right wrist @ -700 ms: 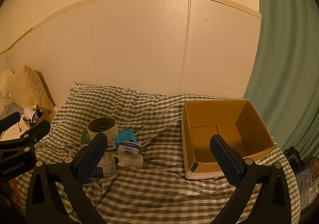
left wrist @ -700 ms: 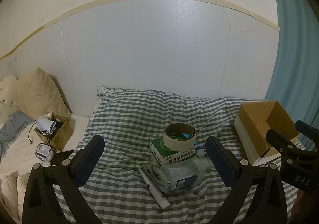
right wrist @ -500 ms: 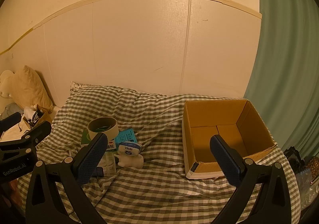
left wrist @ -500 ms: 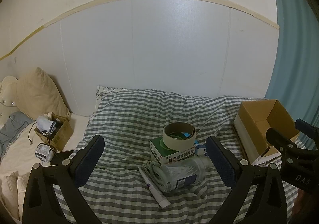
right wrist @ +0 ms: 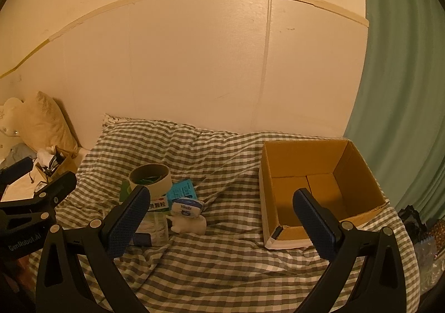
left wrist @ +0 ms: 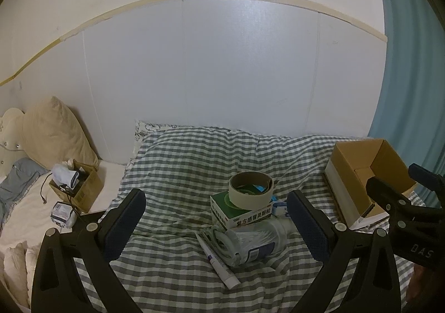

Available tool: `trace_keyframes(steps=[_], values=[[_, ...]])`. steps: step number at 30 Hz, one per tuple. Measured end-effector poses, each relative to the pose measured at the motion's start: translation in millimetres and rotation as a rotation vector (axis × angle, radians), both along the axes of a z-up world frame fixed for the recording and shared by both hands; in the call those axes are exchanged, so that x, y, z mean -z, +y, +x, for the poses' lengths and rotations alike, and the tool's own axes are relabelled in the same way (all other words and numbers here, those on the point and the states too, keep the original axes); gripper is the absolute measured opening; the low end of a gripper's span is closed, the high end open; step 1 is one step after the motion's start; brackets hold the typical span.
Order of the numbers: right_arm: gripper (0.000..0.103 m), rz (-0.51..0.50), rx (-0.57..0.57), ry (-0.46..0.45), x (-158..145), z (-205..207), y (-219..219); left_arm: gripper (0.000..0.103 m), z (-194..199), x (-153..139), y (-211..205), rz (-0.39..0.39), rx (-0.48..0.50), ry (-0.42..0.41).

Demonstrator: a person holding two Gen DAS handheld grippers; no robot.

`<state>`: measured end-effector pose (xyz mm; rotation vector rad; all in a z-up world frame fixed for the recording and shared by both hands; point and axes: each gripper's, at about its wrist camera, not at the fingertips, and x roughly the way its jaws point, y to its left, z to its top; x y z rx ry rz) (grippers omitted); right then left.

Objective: Organize objects
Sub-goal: 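Move both tools toward the pile of items on the bed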

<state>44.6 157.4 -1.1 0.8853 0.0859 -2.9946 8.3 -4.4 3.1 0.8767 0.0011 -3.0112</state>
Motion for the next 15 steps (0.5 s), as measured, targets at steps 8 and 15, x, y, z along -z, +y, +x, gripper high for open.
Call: trace_keyframes(steps=[8,15], values=[[0.103,0.021,-0.039,0.009,-8,4,-22,0.103,8,-8,-21,0.011,-0.011,0.010],[0.103,0.051,-0.057,0.026,-15,8,-39,0.103,10,-11,-36,0.018,-0.020,0.010]])
